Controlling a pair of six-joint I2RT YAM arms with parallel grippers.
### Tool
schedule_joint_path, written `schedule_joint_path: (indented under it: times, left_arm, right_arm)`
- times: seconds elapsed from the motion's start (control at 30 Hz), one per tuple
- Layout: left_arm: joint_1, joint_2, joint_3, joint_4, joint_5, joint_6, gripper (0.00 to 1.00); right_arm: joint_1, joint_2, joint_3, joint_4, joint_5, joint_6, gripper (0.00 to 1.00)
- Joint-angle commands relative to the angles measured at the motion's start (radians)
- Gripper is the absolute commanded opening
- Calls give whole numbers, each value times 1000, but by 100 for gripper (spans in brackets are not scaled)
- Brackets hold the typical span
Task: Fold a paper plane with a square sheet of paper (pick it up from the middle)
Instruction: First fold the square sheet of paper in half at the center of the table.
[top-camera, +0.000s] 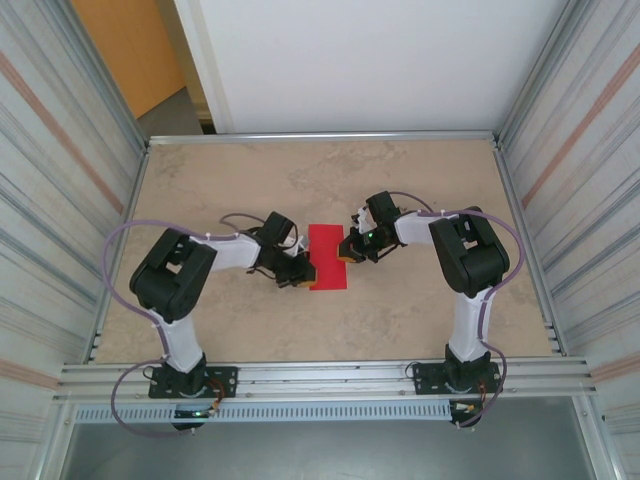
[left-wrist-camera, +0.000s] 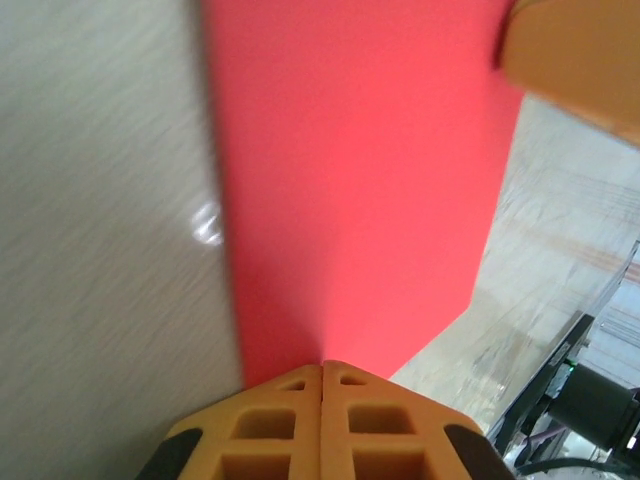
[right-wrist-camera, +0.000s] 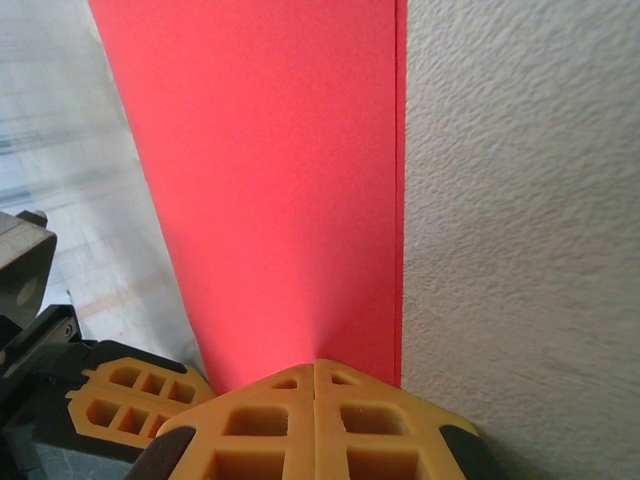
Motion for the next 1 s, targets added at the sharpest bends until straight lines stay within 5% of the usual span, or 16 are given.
schedule_joint_path:
  times: [0.0,0.3,0.47,0.63,0.97]
  left_arm:
    - [32,-69,-78,-147,-53,53,0]
    - [37,-169,-47,-77,11,40,0]
    - [-11,-79,26,4,48,-6,0]
    - [-71,17,104,-109,-13,29,0]
    - [-9,-77,-94,-117,-29,35,0]
  right_arm:
    - [-15,204,-127,-232,386,-5,0]
    - [-5,178,-96,-250,374,-8,0]
    - [9,181,-81,-252,374,4,0]
    - [11,186,-88,-246,376,15,0]
    - [4,148,-47,-295,377,-4,1]
